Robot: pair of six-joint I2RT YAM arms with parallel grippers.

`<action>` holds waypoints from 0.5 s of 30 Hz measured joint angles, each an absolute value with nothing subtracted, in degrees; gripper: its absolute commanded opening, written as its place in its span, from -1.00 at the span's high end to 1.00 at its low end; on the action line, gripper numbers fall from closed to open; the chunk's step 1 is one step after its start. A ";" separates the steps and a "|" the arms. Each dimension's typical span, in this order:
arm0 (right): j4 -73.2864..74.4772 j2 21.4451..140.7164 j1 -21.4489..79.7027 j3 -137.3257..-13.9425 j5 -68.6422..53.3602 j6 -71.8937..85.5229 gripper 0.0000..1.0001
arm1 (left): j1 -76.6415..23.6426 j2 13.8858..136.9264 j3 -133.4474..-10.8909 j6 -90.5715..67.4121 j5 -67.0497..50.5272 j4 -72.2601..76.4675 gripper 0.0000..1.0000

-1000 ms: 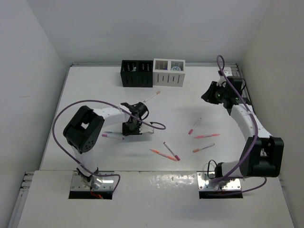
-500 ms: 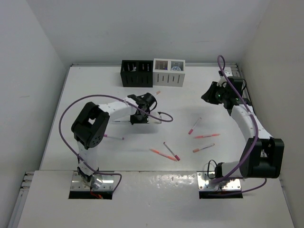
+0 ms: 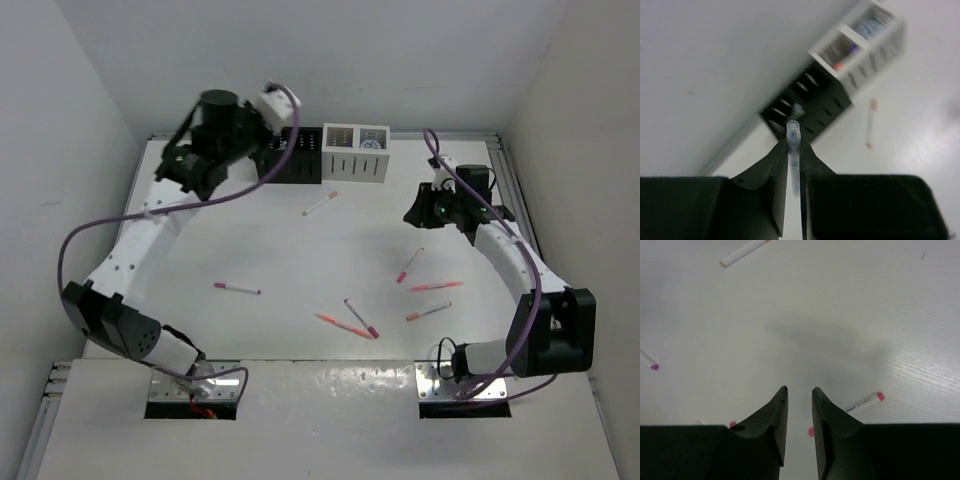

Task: Sort the stationery into containers
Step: Place the pen in the storage box.

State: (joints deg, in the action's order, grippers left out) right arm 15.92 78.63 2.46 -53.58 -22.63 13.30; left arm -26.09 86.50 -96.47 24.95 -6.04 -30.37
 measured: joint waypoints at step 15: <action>23.44 78.06 8.25 -52.31 -21.45 2.87 0.44 | -5.50 116.73 -103.68 -4.40 -18.83 14.09 1.00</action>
State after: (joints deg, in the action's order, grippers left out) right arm 23.44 78.06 8.25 -52.31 -21.45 2.87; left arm -5.50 116.73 -103.68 -4.40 -18.83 14.09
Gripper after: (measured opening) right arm 0.268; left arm 0.175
